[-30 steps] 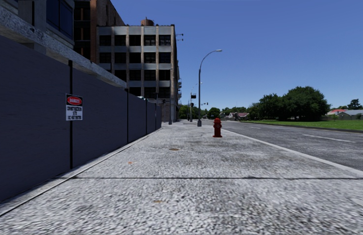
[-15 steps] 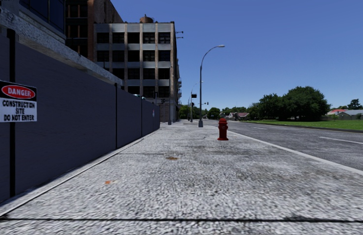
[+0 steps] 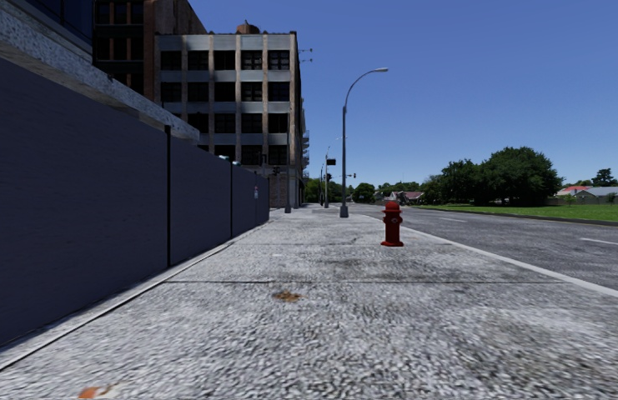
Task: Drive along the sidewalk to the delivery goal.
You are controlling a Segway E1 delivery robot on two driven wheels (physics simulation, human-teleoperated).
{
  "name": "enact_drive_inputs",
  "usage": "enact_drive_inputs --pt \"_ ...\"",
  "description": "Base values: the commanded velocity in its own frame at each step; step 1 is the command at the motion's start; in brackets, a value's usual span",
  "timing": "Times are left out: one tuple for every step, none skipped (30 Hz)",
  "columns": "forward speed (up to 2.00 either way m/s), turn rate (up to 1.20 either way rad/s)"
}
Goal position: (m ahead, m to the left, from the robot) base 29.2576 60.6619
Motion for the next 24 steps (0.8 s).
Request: enact_drive_inputs --pt "2.00 0.00" --pt "2.00 0.00" --pt "2.00 0.00" --pt "2.00 0.00" --pt "2.00 0.00" --pt "2.00 0.00" --pt "2.00 0.00" --pt "2.00 0.00" --pt "2.00 0.00" --pt "2.00 0.00" --pt "2.00 0.00" --pt "2.00 0.00" --pt "2.00 0.00" --pt "2.00 0.00" --pt "2.00 0.00" --pt "2.00 0.00" --pt "2.00 0.00" --pt "2.00 0.00" --pt "2.00 0.00" --pt "2.00 0.00" --pt "2.00 0.00" --pt "2.00 0.00" --pt "2.00 0.00" --pt "2.00 0.00"
